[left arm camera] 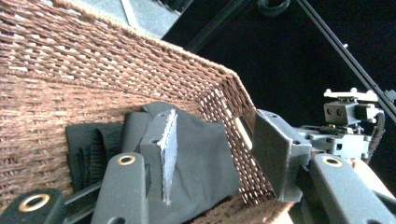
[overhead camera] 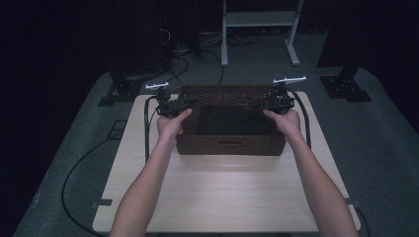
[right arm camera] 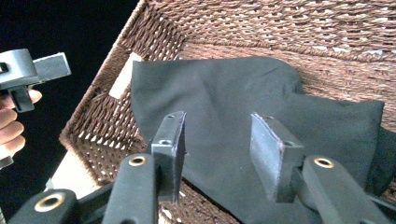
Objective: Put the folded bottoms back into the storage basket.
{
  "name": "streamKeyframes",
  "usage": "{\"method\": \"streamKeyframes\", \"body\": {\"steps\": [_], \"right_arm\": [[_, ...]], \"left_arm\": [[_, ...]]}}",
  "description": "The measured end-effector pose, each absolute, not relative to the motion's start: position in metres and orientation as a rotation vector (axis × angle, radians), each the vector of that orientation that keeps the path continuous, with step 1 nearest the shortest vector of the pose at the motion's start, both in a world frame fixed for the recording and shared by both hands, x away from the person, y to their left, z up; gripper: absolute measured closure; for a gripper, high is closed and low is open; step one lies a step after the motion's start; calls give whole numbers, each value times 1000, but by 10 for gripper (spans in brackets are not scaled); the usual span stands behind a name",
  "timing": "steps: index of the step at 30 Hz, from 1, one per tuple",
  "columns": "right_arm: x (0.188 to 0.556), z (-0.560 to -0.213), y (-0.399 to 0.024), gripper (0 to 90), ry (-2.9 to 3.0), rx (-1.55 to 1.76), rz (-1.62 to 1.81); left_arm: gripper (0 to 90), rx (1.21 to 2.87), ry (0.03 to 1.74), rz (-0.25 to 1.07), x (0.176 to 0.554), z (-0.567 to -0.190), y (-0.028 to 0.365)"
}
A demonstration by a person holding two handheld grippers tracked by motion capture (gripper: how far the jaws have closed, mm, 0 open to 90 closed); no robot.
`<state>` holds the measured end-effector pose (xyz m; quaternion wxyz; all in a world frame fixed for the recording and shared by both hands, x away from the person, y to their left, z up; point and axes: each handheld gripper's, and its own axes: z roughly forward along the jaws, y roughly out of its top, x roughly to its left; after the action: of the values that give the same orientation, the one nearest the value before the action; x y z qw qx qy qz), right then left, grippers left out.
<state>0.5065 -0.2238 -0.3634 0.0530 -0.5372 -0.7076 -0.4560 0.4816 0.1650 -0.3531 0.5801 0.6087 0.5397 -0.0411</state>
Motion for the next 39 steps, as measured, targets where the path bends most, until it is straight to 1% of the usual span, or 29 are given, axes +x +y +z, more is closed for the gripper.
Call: {"method": "streamKeyframes", "body": {"steps": [28, 39], "right_arm": [[476, -367, -241, 521, -2184, -1578, -1393], [459, -366, -244, 505, -2220, -1528, -1388]], "left_arm": [[481, 1448, 1192, -107, 460, -342, 165], [474, 1468, 1173, -115, 449, -346, 166]]}}
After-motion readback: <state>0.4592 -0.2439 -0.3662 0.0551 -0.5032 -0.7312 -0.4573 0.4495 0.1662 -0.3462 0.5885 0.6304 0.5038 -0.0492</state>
